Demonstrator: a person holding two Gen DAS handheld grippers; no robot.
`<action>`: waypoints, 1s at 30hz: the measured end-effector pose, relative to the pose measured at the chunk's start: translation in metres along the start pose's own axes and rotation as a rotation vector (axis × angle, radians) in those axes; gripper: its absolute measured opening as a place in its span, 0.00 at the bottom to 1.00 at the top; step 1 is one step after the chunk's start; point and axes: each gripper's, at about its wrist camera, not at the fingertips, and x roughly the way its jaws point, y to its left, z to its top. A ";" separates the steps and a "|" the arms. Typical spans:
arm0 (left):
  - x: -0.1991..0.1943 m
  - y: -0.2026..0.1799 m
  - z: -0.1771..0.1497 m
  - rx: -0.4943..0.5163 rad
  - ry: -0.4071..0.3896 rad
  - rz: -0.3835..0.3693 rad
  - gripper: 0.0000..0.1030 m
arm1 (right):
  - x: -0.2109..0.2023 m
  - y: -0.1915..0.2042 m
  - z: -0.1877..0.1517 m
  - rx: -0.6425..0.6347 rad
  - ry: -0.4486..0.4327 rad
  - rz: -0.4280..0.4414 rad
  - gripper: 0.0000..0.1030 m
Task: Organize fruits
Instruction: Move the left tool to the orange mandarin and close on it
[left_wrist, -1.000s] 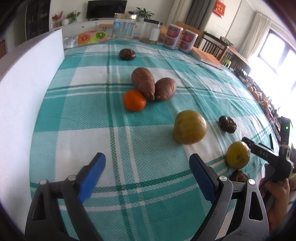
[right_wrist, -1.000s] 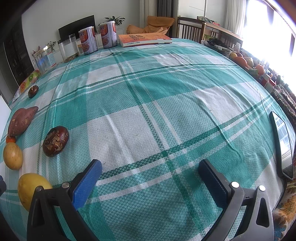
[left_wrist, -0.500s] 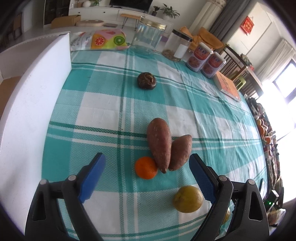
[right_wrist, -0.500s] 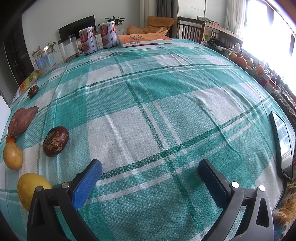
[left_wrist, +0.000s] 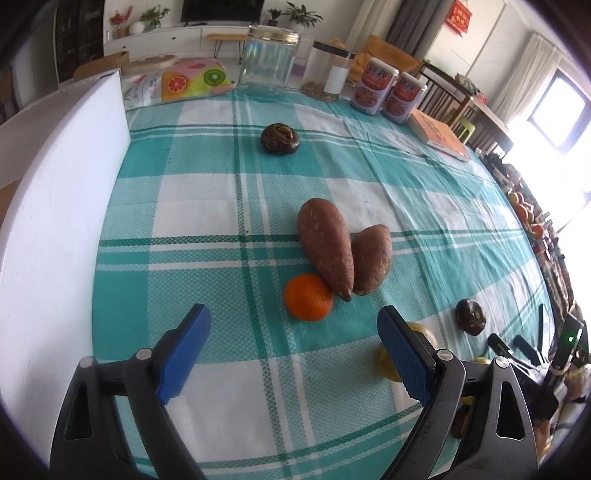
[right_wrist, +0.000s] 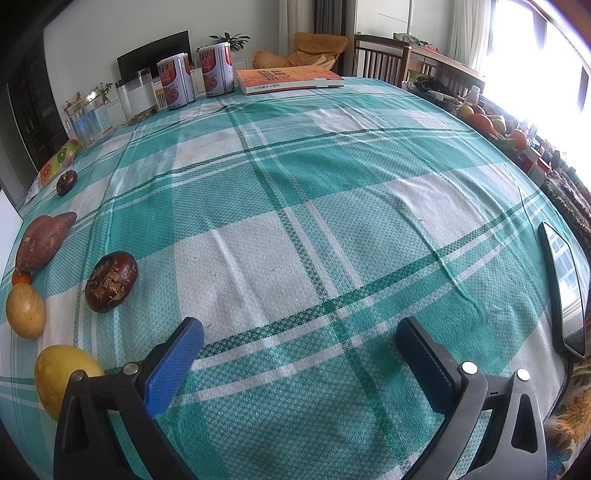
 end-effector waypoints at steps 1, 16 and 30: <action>0.000 -0.001 0.000 0.012 -0.002 0.000 0.90 | 0.000 0.000 0.000 0.000 0.000 0.000 1.00; 0.014 -0.021 -0.004 0.209 -0.069 0.020 0.88 | 0.000 0.000 0.000 -0.001 0.000 -0.001 1.00; 0.048 -0.031 -0.007 0.306 -0.057 0.059 0.39 | 0.000 0.000 0.000 -0.001 -0.001 -0.001 1.00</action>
